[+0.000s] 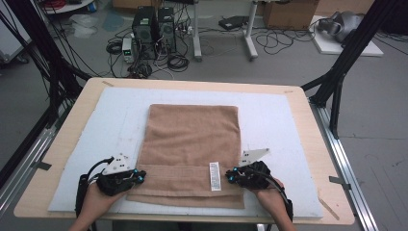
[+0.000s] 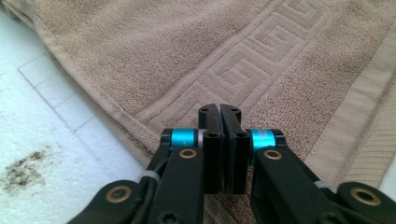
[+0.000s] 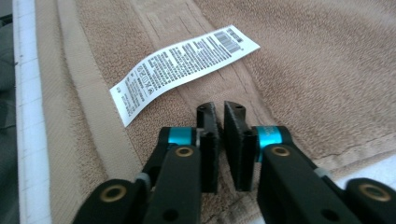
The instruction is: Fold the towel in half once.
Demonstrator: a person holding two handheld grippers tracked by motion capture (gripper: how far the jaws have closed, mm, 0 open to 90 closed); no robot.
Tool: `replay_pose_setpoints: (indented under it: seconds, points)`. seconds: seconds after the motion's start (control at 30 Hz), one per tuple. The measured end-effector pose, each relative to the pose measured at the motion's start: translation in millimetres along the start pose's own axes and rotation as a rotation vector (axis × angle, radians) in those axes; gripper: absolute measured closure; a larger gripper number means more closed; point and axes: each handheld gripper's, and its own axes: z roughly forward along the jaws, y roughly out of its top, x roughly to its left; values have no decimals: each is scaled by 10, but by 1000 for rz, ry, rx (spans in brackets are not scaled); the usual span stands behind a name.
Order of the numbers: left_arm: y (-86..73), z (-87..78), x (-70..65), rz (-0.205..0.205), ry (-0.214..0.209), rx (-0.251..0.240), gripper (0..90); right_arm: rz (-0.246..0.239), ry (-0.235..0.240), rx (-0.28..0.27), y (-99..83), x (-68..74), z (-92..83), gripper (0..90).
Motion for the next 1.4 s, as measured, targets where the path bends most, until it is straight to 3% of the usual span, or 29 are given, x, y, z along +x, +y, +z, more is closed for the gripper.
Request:
replay_pose_setpoints:
  seconds: [0.3,0.43,0.47,0.57,0.63,0.73,0.83,0.87,0.93,1.03,1.17,1.4]
  points:
    - [-17,-219,-40,-3,-12,-20,899,-22,17,-41,23,104,-165,862]
    - [-44,-258,-82,7,-39,-17,893,-36,19,-40,54,143,-224,860]
    - [-43,-241,-85,3,-33,-18,848,-31,20,-37,54,141,-223,845]
    - [-21,-165,-61,0,-23,-14,729,3,28,-33,37,133,-193,692]
    - [-1,-92,-56,2,-12,-3,642,-11,25,-40,35,179,-178,632]
    - [5,13,-64,18,-28,32,624,-27,30,-12,34,238,-118,602]
    - [-4,10,-79,29,-16,20,737,-39,20,53,-9,252,12,661]
    - [-10,7,-94,34,-11,14,807,-43,22,35,-22,253,23,728]
    - [-1,6,-111,40,-8,17,856,-44,43,17,-28,224,10,834]
    - [23,-32,-124,52,-5,17,868,-56,33,14,-5,245,-11,845]
    - [47,-158,-124,22,-31,-24,868,-57,47,-35,16,272,-124,844]
    - [107,-345,-154,17,-39,-61,867,-83,53,-83,128,340,-324,832]
